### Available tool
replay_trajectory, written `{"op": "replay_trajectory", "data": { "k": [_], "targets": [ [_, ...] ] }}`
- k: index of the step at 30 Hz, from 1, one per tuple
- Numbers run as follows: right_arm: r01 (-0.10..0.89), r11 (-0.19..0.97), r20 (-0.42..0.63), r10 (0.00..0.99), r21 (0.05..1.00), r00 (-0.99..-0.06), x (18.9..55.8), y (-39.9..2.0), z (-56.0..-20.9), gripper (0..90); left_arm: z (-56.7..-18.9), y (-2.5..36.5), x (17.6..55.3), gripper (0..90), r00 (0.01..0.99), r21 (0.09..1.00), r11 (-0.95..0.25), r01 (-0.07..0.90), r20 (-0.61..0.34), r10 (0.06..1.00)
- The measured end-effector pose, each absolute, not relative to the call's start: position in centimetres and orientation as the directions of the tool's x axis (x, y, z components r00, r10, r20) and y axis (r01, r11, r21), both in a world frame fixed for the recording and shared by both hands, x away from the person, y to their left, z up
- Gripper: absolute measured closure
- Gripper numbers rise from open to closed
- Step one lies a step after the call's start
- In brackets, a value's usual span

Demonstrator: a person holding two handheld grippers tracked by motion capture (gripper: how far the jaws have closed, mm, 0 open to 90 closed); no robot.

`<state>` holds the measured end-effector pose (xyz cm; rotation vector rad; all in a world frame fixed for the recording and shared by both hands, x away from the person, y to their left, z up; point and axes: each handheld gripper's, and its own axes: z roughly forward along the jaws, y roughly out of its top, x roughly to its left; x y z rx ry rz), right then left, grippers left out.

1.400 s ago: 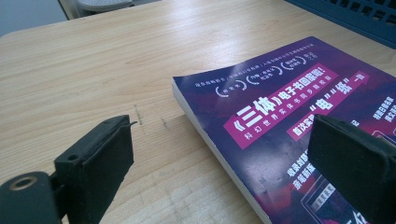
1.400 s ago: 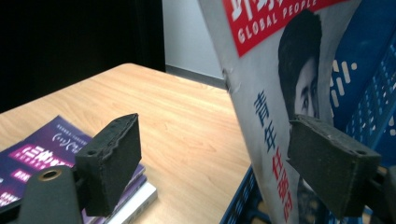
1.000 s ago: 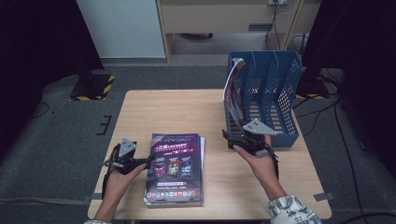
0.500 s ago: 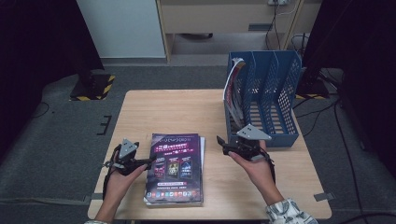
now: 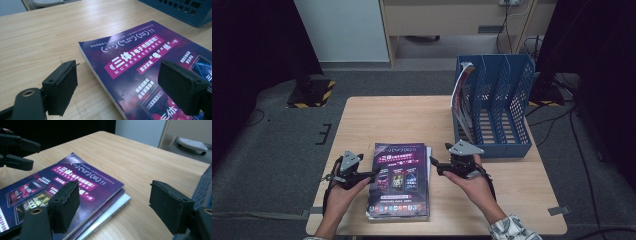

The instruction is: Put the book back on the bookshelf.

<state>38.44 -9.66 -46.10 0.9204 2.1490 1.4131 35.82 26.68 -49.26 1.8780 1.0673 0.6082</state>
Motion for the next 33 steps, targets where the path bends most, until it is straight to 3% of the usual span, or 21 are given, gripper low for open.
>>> {"op": "replay_trajectory", "data": {
  "k": [11,20,33],
  "targets": [
    [0.339,0.312,0.040,0.681,0.887,-0.731,38.7,-7.6,-47.8,30.3,-49.9,26.1,35.8,22.2,0.540,0.838,-0.297,0.457,0.004,0.842],
    [0.378,0.336,0.065,0.668,0.863,-0.741,38.7,-6.8,-48.9,29.3,-50.4,25.9,36.0,25.8,0.548,0.817,-0.315,0.482,-0.001,0.836],
    [0.398,0.356,0.089,0.642,0.845,-0.762,38.5,-6.4,-49.4,24.6,-51.2,25.2,36.6,19.9,0.544,0.787,-0.320,0.527,-0.023,0.839]
  ]
}}
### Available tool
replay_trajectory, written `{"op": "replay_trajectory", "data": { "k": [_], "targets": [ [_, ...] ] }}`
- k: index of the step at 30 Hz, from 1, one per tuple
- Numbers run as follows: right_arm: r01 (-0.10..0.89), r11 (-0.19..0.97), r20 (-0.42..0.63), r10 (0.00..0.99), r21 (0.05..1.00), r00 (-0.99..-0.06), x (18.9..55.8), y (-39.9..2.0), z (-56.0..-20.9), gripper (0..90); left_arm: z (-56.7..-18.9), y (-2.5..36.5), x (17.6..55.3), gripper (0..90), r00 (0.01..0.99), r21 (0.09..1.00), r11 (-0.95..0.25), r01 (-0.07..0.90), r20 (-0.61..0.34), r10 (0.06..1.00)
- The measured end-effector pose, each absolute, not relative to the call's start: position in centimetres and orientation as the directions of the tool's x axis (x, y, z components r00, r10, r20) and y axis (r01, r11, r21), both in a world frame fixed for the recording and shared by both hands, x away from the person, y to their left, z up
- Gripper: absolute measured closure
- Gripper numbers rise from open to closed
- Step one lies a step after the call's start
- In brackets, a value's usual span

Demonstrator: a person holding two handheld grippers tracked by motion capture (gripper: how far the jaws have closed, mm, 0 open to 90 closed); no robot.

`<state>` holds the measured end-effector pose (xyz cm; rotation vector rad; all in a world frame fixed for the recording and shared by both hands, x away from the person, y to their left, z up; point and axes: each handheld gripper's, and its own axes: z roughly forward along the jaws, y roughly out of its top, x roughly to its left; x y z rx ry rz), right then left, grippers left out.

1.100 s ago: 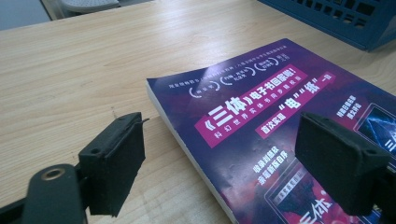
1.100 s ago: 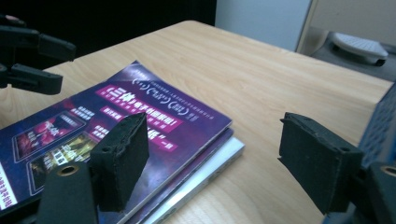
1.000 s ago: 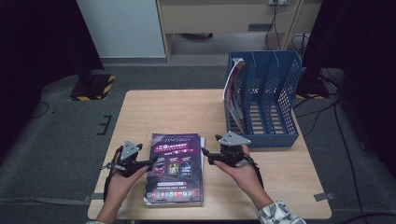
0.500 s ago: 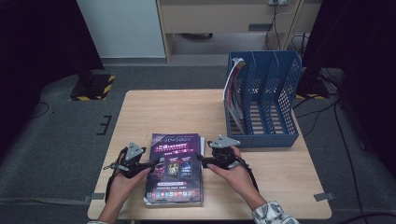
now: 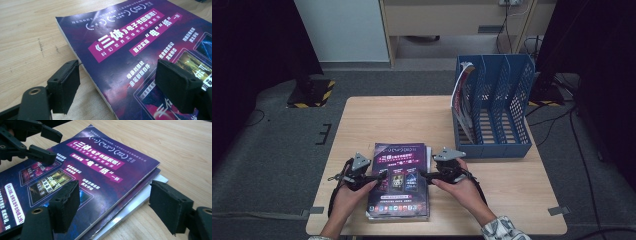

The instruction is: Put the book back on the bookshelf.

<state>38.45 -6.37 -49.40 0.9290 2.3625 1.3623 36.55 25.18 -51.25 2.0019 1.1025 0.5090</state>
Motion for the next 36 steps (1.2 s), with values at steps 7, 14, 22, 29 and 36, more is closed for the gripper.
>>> {"op": "replay_trajectory", "data": {
  "k": [7,14,22,29,36],
  "targets": [
    [0.409,0.364,0.097,0.636,0.837,-0.765,38.5,-6.3,-49.7,23.1,-51.4,25.1,36.7,23.0,0.553,0.788,-0.302,0.537,-0.058,0.831],
    [0.418,0.364,0.105,0.636,0.832,-0.764,38.6,-6.3,-49.9,22.1,-51.6,25.3,36.8,22.4,0.546,0.787,-0.278,0.551,-0.087,0.833],
    [0.423,0.375,0.108,0.630,0.825,-0.769,38.6,-6.3,-50.1,21.9,-51.6,25.3,36.8,22.9,0.548,0.787,-0.278,0.551,-0.089,0.832],
    [0.437,0.373,0.122,0.631,0.819,-0.766,38.7,-6.3,-50.3,21.8,-51.5,25.2,36.7,23.2,0.551,0.784,-0.295,0.546,-0.071,0.831],
    [0.449,0.377,0.134,0.626,0.810,-0.768,38.7,-6.2,-50.5,21.8,-51.4,25.0,36.7,24.2,0.559,0.787,-0.306,0.535,-0.059,0.827]
  ]
}}
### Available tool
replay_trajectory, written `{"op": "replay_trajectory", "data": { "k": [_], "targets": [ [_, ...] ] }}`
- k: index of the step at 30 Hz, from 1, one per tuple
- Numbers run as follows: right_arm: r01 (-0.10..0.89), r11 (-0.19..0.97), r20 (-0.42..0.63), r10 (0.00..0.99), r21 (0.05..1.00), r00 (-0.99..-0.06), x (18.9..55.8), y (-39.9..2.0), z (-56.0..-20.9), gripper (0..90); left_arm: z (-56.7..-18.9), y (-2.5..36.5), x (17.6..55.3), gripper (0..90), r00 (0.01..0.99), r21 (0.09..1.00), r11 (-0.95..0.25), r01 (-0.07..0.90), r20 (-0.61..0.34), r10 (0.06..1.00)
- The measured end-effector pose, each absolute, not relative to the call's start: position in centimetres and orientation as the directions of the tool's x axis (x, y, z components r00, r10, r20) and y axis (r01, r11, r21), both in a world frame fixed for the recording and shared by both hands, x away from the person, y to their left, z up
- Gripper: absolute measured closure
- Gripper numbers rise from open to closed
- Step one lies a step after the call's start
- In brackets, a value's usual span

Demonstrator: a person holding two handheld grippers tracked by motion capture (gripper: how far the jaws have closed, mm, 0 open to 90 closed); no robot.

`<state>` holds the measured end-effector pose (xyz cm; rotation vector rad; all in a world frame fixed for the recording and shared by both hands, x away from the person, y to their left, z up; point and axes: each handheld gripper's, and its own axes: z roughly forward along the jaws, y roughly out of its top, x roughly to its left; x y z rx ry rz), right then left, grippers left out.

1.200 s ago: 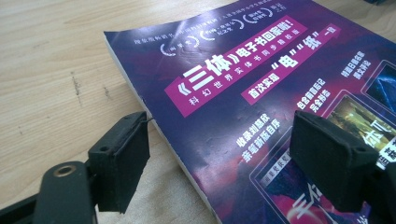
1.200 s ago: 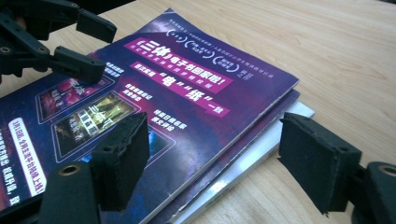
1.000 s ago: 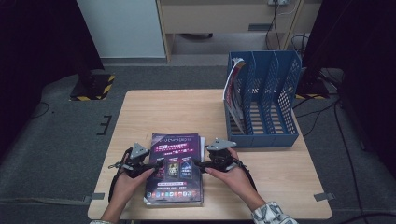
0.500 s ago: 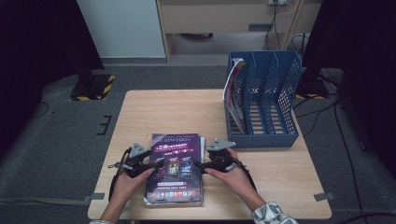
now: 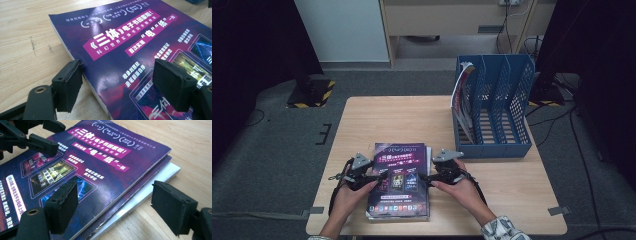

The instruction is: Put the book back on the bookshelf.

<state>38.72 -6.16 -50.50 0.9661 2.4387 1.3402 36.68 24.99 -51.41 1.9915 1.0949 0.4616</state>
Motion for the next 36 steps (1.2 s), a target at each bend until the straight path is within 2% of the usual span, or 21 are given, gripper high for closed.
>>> {"op": "replay_trajectory", "data": {
  "k": [11,36],
  "targets": [
    [0.472,0.382,0.152,0.627,0.794,-0.764,38.8,-6.1,-51.2,21.6,-51.3,23.9,36.5,26.1,0.587,0.790,-0.345,0.507,-0.024,0.809],
    [0.593,0.306,0.319,0.617,0.744,-0.719,40.2,-6.7,-53.0,15.7,-51.3,23.0,36.4,26.9,0.613,0.793,-0.367,0.487,-0.011,0.790]
  ]
}}
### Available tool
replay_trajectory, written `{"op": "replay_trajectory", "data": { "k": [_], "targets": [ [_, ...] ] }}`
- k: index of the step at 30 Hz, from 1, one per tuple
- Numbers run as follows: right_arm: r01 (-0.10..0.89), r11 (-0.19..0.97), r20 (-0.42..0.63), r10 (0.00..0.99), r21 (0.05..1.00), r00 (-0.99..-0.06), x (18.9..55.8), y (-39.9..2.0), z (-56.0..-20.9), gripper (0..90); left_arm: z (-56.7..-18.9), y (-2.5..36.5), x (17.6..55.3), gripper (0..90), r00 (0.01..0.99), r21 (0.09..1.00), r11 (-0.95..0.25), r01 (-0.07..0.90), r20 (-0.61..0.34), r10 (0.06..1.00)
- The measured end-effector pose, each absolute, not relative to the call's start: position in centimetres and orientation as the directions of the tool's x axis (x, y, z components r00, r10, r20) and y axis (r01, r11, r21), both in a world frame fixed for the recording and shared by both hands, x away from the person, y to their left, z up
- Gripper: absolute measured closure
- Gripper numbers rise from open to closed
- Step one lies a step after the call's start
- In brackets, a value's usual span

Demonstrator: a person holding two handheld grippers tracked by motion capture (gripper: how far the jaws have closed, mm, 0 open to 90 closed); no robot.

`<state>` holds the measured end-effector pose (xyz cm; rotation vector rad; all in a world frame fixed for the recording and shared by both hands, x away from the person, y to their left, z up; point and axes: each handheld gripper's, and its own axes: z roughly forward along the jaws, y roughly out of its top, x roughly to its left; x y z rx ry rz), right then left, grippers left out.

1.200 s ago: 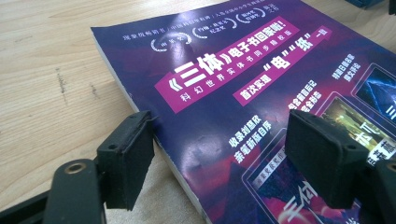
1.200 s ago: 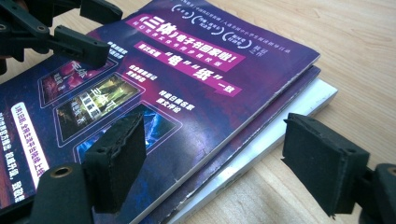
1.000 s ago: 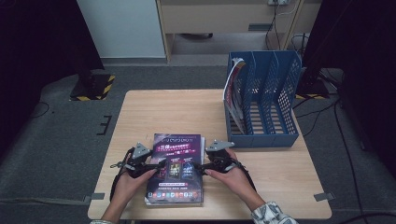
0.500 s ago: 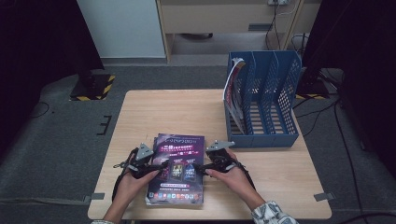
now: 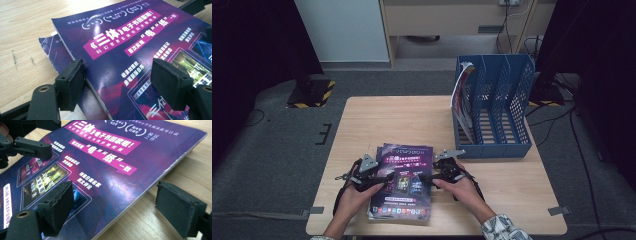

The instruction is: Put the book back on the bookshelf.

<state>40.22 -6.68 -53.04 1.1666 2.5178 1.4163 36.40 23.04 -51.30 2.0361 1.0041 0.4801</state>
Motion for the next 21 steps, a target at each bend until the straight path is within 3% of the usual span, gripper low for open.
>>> {"op": "replay_trajectory", "data": {
  "k": [9,21],
  "targets": [
    [0.602,0.292,0.342,0.608,0.743,-0.717,40.4,-6.5,-53.2,16.0,-51.4,23.1,36.4,26.9,0.613,0.795,-0.362,0.487,-0.016,0.790],
    [0.571,0.280,0.342,0.574,0.772,-0.744,40.3,-6.3,-50.6,22.2,-51.4,23.3,36.4,26.9,0.612,0.794,-0.356,0.493,-0.026,0.790]
  ]
}}
